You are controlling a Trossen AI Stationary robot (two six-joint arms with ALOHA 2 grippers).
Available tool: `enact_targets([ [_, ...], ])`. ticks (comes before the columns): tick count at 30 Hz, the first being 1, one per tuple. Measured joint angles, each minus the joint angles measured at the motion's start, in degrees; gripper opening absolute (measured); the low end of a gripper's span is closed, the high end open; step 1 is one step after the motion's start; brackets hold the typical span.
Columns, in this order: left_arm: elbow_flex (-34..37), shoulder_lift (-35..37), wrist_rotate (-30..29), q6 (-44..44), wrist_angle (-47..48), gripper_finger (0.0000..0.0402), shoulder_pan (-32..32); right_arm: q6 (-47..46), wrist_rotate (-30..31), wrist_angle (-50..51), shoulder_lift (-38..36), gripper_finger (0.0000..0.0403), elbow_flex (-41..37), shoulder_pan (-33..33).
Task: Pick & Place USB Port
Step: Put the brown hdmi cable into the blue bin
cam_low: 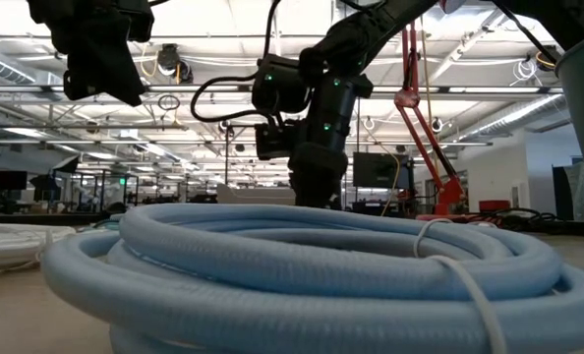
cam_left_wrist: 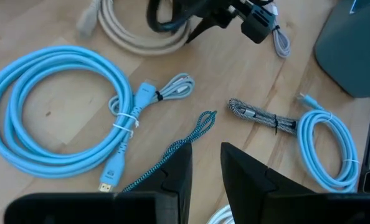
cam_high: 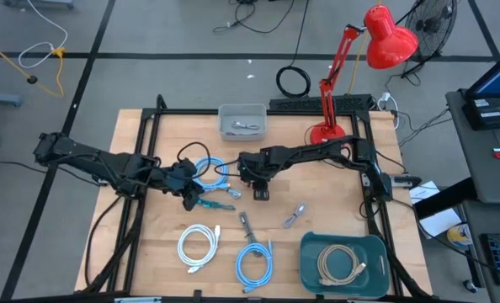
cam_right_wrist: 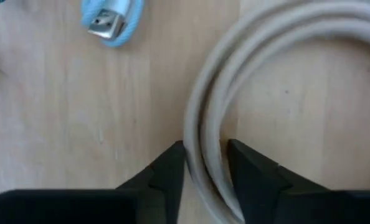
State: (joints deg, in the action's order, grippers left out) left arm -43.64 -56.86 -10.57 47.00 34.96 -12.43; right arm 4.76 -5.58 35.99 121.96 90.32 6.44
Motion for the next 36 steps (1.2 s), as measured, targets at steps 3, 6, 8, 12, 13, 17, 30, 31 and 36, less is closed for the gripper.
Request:
enact_targets([
  [3, 0.0, 0.0, 0.0, 0.0, 0.0, 0.0088, 0.0, -1.2, 0.0, -0.1, 0.0, 0.0061, 0.0, 0.0],
  [6, 0.0, 0.0, 0.0, 0.0, 0.0, 0.0088, 0.0, -1.1, 1.0, 1.0, -0.8, 0.0028, -0.1, -0.1],
  [8, 0.0, 0.0, 0.0, 0.0, 0.0, 0.0088, 0.0, -1.2, 3.1, 2.1, -1.8, 0.0027, -0.3, -0.6],
  [12, 0.0, 0.0, -0.7, -0.1, 0.0, 0.0088, 0.0, -2.6, 7.0, 2.3, -5.0, 0.0027, -0.3, -1.0],
  [13, 0.0, 0.0, -1.0, -0.2, 0.0, 0.0088, 0.0, -3.0, 7.2, 2.4, -6.1, 0.0030, -0.3, -1.0],
  [17, 0.0, 0.0, -2.0, -0.2, -0.1, 0.0088, 0.0, -5.0, 7.8, 2.5, -10.1, 0.0042, -0.3, -0.9],
  [30, 0.0, 0.0, -3.1, 0.2, -0.5, 0.0088, 0.0, -15.4, 8.5, 9.4, -28.2, 0.0030, -0.1, -6.3],
  [31, 0.0, 0.0, -3.1, 0.2, -0.6, 0.0088, 0.0, -16.6, 8.5, 10.9, -29.5, 0.0031, -0.1, -7.3],
  [36, 0.0, 0.0, -3.5, 0.2, -0.5, 0.0088, -0.1, -22.3, 8.3, 18.1, -35.5, 0.0028, -0.1, -13.6],
])
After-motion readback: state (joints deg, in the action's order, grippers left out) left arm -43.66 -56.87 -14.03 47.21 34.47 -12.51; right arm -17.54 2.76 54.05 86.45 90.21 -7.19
